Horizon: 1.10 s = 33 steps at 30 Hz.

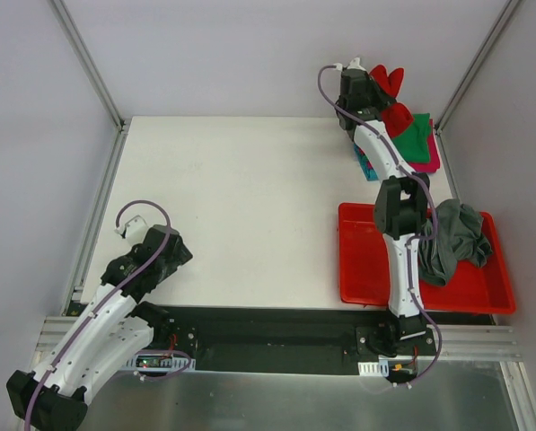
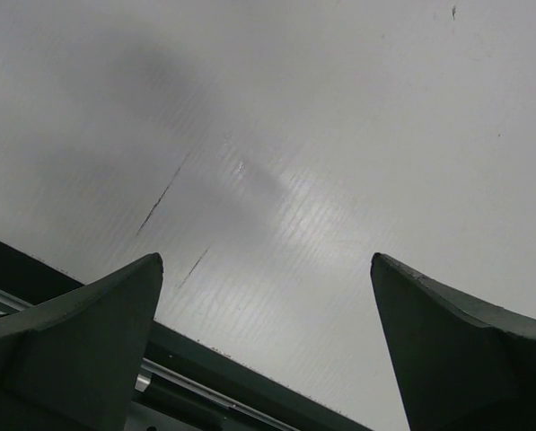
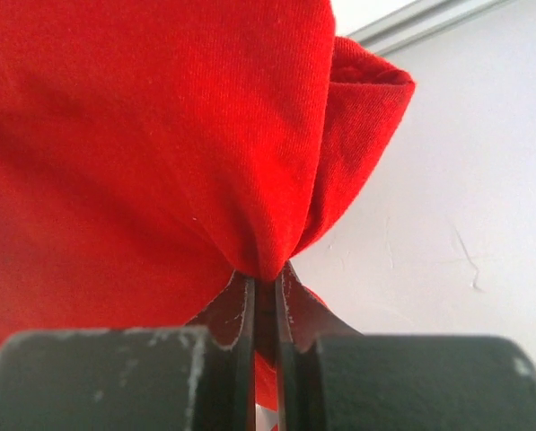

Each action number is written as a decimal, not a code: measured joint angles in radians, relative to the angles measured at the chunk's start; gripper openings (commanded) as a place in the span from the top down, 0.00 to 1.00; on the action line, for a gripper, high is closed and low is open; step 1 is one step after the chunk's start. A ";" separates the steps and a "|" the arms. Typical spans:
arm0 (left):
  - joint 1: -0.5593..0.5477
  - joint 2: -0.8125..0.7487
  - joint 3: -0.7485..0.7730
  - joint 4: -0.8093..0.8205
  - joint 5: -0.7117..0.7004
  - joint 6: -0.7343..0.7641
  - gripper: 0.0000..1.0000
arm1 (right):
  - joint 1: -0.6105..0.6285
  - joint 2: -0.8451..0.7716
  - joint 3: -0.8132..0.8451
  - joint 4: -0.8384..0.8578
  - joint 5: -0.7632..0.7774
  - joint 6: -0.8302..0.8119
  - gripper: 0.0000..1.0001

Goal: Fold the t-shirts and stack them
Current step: Put the neatly folded tshirt into the corner of the board with the right arm

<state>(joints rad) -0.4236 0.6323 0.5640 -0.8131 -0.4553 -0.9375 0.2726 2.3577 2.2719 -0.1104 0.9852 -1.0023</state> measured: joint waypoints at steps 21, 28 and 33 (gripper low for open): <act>0.000 0.049 0.043 0.000 -0.010 0.001 0.01 | -0.235 0.019 0.000 -0.220 -0.317 0.341 0.66; 0.000 0.092 0.085 0.000 -0.010 0.002 0.01 | -0.333 0.070 0.020 -0.225 -0.454 0.467 0.24; 0.000 0.097 0.105 0.000 -0.009 0.002 0.01 | -0.376 0.054 -0.002 -0.237 -0.532 0.528 0.04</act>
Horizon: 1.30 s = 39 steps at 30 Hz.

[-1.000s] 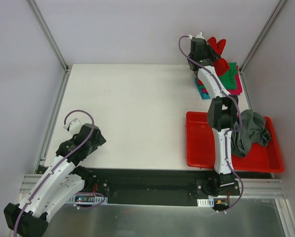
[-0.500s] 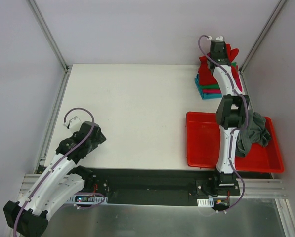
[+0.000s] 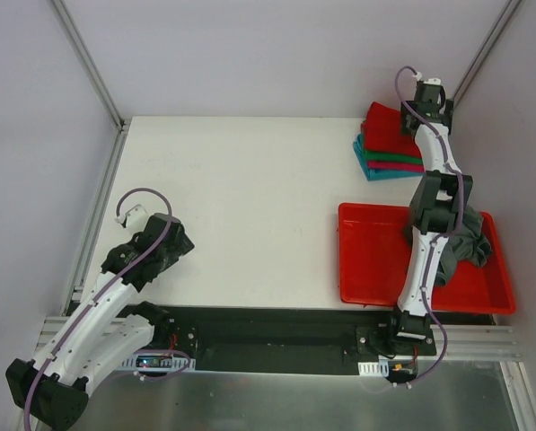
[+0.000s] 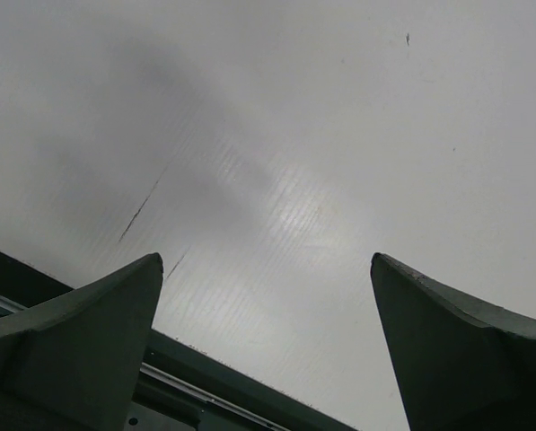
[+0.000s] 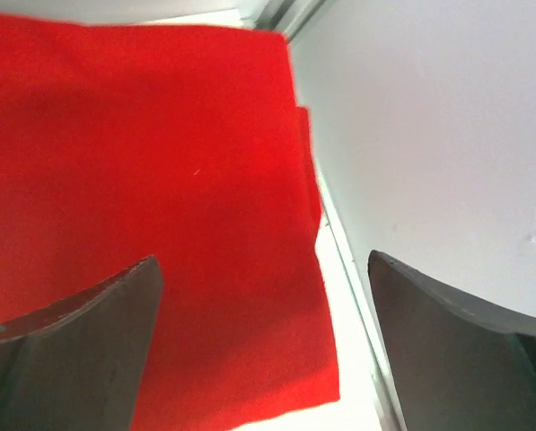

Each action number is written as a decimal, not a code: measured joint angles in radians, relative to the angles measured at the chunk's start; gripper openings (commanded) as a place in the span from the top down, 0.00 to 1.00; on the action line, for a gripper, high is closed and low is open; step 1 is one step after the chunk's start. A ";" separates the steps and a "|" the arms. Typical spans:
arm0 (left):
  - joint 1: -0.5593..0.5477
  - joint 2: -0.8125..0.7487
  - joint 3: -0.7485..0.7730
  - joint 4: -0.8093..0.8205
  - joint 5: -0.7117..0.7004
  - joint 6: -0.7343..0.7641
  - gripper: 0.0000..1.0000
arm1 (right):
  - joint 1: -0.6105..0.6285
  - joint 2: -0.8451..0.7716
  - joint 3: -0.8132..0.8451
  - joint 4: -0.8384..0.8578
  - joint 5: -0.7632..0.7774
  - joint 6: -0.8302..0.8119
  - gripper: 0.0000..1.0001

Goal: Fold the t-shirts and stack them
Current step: Put the neatly folded tshirt into the corner of the board with the right arm

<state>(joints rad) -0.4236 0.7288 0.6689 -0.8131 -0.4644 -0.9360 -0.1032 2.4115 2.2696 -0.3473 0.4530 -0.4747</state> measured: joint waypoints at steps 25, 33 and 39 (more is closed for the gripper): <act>0.000 -0.055 -0.013 0.008 0.094 0.008 0.01 | -0.114 -0.148 -0.162 -0.024 -0.671 0.394 0.04; 0.000 -0.001 -0.013 0.014 0.097 0.007 0.01 | -0.156 0.012 -0.112 -0.035 -0.666 0.448 0.04; 0.000 0.004 -0.008 0.015 0.097 0.008 0.01 | -0.157 0.007 -0.097 -0.050 -0.676 0.448 0.04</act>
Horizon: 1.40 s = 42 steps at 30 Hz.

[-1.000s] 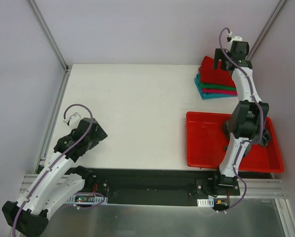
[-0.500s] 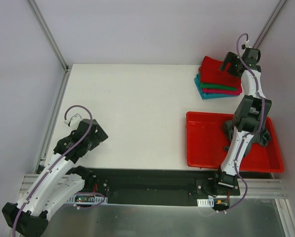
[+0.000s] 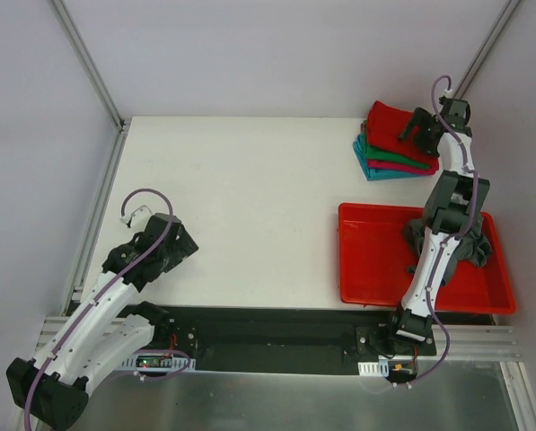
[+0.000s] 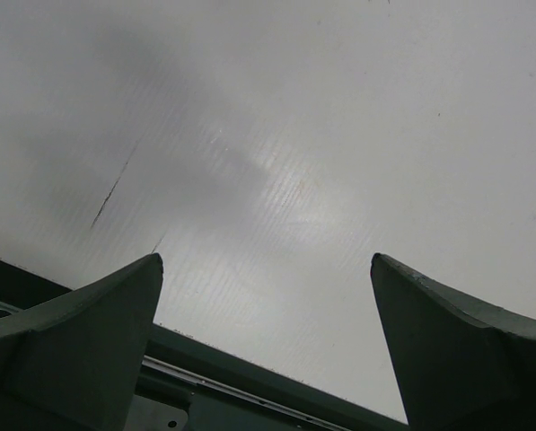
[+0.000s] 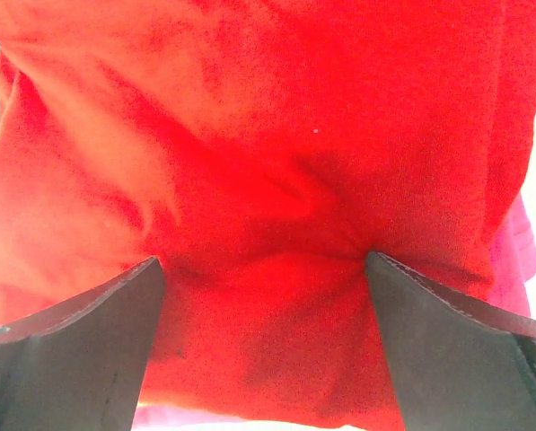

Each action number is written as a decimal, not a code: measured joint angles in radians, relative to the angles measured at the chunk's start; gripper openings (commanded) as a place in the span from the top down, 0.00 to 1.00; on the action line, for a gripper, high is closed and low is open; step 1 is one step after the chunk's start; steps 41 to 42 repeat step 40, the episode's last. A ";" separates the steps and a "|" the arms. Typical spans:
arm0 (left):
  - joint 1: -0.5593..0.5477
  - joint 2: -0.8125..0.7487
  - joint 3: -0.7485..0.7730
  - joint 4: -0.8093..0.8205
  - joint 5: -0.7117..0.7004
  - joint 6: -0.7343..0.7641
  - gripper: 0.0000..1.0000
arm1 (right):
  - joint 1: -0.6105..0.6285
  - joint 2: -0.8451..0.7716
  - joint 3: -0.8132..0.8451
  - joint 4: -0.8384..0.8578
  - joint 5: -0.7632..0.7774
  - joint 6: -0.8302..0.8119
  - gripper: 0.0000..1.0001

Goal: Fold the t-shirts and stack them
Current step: Put the neatly folded tshirt into the corner of the board with the right arm

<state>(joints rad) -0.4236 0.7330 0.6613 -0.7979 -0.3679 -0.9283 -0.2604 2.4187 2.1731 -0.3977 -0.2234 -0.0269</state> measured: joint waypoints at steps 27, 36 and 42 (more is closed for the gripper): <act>0.000 -0.238 -0.037 0.038 0.241 0.108 0.01 | 0.514 -1.623 -1.493 0.140 0.094 0.031 0.04; 0.000 -0.353 -0.068 0.060 0.256 0.112 0.01 | 0.515 -2.052 -1.797 0.070 0.256 0.056 0.04; 0.000 -0.383 -0.080 0.060 0.250 0.112 0.01 | 0.515 -2.199 -1.826 0.065 0.370 0.074 0.04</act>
